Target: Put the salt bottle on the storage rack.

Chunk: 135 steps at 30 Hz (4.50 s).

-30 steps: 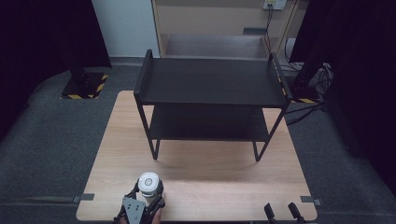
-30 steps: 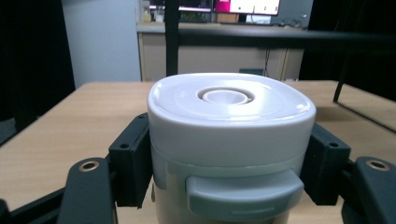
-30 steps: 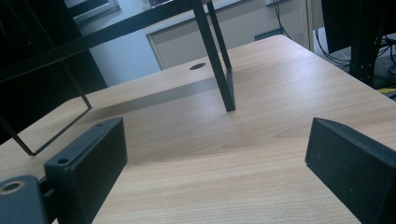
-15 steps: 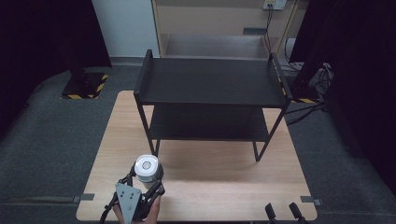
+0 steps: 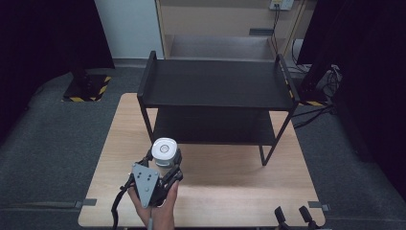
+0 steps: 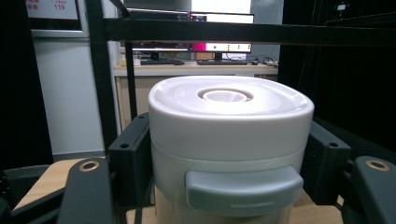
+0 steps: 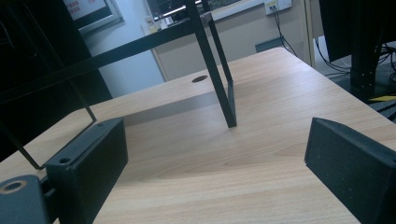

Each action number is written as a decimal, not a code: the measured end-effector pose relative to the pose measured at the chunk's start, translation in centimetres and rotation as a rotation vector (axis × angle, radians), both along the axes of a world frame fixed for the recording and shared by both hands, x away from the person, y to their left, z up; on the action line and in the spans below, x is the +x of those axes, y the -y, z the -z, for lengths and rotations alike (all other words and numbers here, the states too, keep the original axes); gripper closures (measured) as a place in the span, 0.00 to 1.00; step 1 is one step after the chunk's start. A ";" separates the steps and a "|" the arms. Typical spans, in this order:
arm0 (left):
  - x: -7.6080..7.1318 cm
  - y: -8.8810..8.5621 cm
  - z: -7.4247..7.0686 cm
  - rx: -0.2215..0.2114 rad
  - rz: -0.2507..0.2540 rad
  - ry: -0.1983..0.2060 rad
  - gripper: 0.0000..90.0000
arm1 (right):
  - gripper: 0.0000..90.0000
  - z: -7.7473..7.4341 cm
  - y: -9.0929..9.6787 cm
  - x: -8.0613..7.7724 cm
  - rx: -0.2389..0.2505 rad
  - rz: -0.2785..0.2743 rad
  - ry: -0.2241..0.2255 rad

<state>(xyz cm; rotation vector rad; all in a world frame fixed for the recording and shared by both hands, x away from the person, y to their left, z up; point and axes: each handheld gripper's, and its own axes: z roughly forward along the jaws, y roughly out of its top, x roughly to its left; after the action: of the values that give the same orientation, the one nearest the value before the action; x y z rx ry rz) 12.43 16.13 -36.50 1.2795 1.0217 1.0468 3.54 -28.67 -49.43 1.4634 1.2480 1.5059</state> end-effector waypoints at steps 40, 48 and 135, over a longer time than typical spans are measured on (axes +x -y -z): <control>10.4 4.6 -1.2 0.021 -0.073 -0.037 0.34 | 0.09 0.3 2.1 2.3 0.012 0.041 -0.024; 12.0 5.0 -0.8 0.012 -0.092 -0.041 0.34 | 0.09 0.4 2.3 2.7 0.013 0.044 -0.032; 5.9 4.4 2.2 0.004 -0.107 0.012 0.11 | 0.06 0.0 1.4 2.3 0.012 0.031 -0.020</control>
<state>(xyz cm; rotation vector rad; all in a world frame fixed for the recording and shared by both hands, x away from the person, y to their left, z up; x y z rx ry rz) 18.35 11.69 -38.74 1.2314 1.0893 1.1369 5.84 -30.10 -49.40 1.5027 1.2240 1.4844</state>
